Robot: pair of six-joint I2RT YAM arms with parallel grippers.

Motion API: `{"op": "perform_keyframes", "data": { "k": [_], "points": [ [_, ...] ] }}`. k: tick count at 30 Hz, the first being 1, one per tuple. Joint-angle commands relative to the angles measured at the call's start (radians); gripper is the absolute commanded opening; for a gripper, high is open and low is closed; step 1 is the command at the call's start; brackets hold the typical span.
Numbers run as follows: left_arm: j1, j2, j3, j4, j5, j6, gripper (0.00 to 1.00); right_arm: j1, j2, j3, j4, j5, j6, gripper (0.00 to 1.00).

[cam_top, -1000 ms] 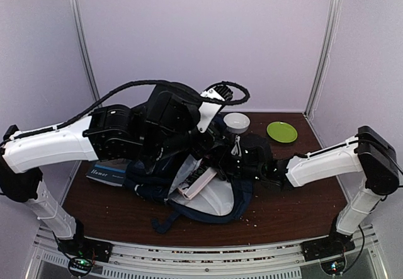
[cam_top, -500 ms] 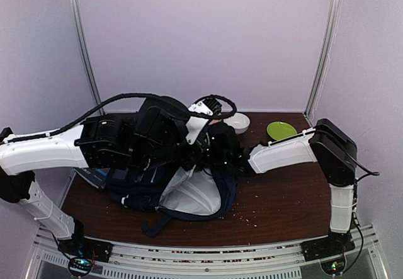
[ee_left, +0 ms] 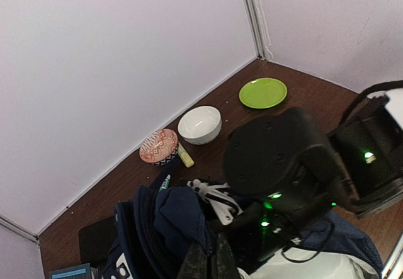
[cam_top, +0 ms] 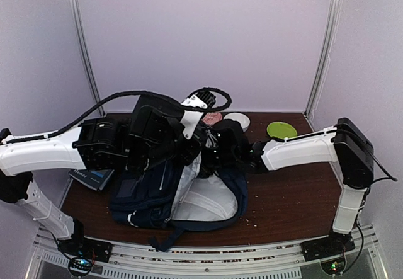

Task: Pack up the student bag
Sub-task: Adjust the book in the student bag.

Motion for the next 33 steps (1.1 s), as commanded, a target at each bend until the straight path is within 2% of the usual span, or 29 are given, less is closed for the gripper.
{"op": "perform_keyframes", "data": {
  "k": [1,10,15,22,28,33],
  "points": [
    [0.021,-0.038,0.006,0.185,-0.132,-0.011,0.00,0.000,-0.151,-0.064,-0.082,0.027,-0.088,0.78],
    [0.073,-0.035,-0.015,0.185,-0.138,-0.017,0.00,-0.014,-0.335,-0.169,-0.229,0.087,-0.177,0.81],
    [0.079,-0.025,-0.011,0.199,-0.100,-0.013,0.00,-0.016,-0.384,-0.192,-0.324,0.153,-0.240,0.82],
    [0.080,-0.028,-0.020,0.213,-0.039,0.002,0.00,-0.015,-0.492,-0.247,-0.357,0.227,-0.288,0.83],
    [0.079,-0.031,-0.050,0.234,-0.003,0.010,0.00,-0.005,-0.589,-0.207,-0.551,0.380,-0.366,0.83],
    [0.079,-0.031,-0.052,0.241,0.015,0.016,0.00,0.048,-0.599,-0.231,-0.554,0.322,-0.345,0.72]
  ]
}}
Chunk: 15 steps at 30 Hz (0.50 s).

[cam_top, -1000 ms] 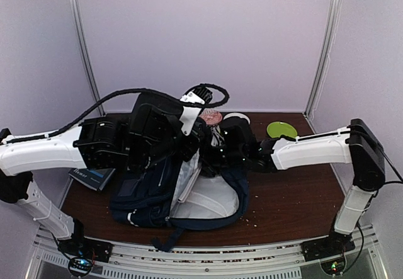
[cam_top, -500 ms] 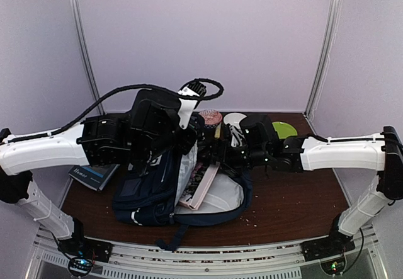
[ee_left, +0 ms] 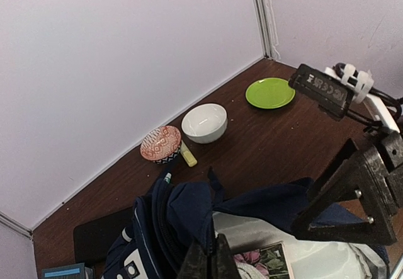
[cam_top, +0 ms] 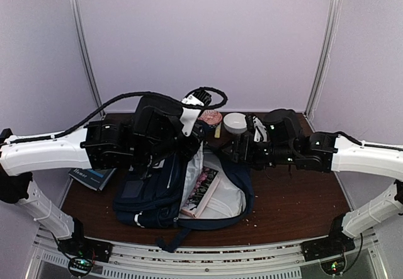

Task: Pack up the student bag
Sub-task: Adjust the book in the student bag.

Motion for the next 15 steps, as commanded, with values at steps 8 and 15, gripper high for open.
{"op": "perform_keyframes", "data": {
  "k": [8,15],
  "points": [
    [0.011,-0.048,0.001,0.172,0.020,0.021,0.00,0.091,0.135,-0.100,0.150,-0.058,0.125,0.50],
    [0.011,-0.076,-0.024,0.180,0.101,0.008,0.00,0.089,0.309,-0.015,0.193,-0.042,0.134,0.49]
  ]
}}
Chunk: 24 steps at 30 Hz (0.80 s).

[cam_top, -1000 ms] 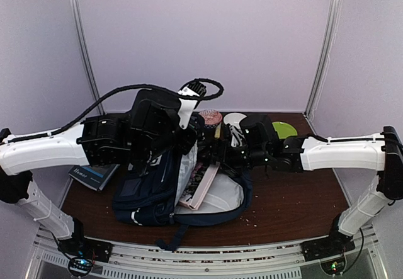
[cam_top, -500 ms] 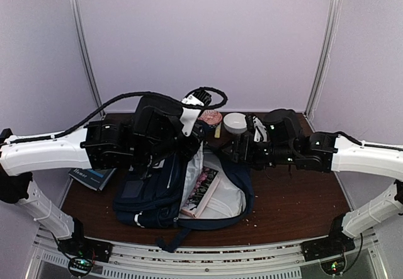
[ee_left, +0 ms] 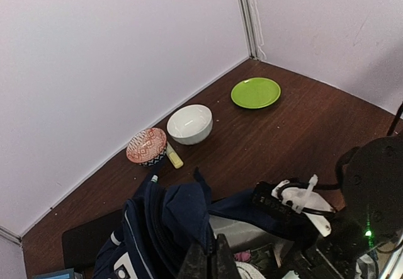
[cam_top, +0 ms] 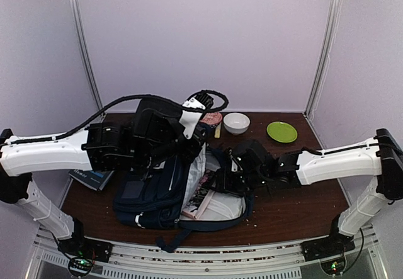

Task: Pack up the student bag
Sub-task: Adjust the book in the student bag.

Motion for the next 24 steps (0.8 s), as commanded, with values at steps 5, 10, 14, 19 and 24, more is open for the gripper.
{"op": "perform_keyframes", "data": {
  "k": [5,10,14,19,24],
  "points": [
    [0.007,-0.078,-0.007,0.172,0.200,-0.010,0.00,0.002,0.176,0.140,0.210,-0.082,0.044,0.37],
    [-0.004,-0.078,0.000,0.184,0.281,-0.008,0.00,0.011,0.223,0.204,0.312,-0.138,0.037,0.31],
    [-0.004,-0.084,-0.019,0.199,0.282,-0.012,0.00,0.008,0.282,0.236,0.288,-0.133,0.028,0.39],
    [-0.003,-0.089,-0.047,0.182,0.211,-0.015,0.00,0.011,0.237,0.171,0.320,-0.163,0.025,0.58],
    [-0.002,-0.112,-0.068,0.185,0.125,0.008,0.00,0.005,0.029,0.139,0.135,-0.069,-0.071,0.71]
  ]
}}
